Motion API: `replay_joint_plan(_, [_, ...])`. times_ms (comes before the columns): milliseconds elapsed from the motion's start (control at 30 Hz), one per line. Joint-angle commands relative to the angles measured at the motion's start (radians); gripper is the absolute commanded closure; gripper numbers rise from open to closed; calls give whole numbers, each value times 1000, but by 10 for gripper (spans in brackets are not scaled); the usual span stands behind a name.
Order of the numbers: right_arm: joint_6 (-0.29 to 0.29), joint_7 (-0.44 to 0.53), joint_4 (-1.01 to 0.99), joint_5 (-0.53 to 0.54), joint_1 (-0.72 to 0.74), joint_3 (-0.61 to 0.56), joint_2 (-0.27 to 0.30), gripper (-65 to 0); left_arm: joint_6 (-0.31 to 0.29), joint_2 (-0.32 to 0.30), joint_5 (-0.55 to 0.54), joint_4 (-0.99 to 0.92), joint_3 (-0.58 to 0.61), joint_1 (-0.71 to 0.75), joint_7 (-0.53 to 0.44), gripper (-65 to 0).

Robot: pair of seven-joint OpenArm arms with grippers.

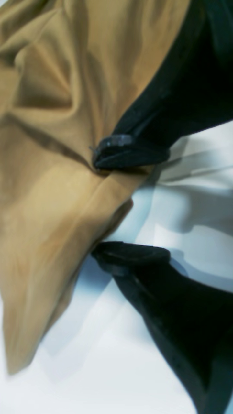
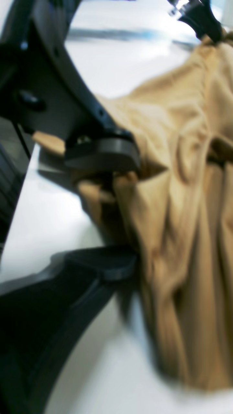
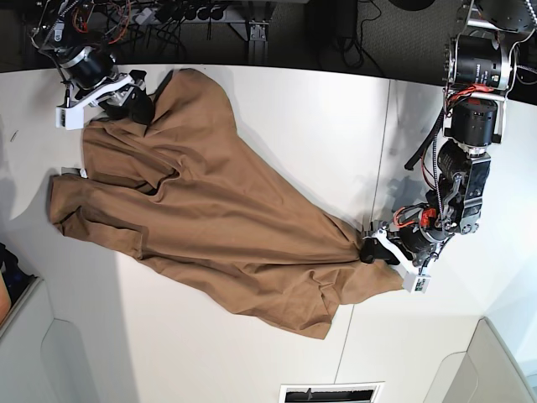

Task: Layout the t-shirt on the table in an organized manner, then fold the t-shirt properly
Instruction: 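Regrasp the shirt corners with both grippers, then lift the shirt with both grippers, stretch it, and lay it flat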

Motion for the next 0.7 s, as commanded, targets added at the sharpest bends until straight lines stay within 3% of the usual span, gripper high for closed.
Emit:
replay_joint_plan(0, [3, 3, 9, -9, 0, -14, 5, -314, 0, -11, 6, 11, -6, -28, -27, -305])
replay_joint_plan(133, [3, 61, 9, -63, 2, -55, 5, 0, 0, -14, 46, 11, -6, -28, -35, -59])
replay_joint_plan(200, [4, 66, 9, -72, 14, -55, 6, 0, 0, -26, 42, 11, -8, -28, -35, -6])
replay_joint_plan(267, [12, 53, 10, -71, 32, -54, 11, 0, -18, -50, 26, 16, -19, -27, -33, 0])
replay_joint_plan(367, [53, 25, 28, -69, 43, -40, 14, 0, -114, -99, -53, 29, -61, -27, 2, 0])
replay_joint_plan(533, [53, 0, 109, -38, 38, 39, 14, 0, -302, -176, -289, 71, -187, -27, 170, 0])
replay_joint_plan(667, [66, -63, 177, 53, 38, 118, 14, 0, -302, -232, -552, 102, -252, -19, 354, 0])
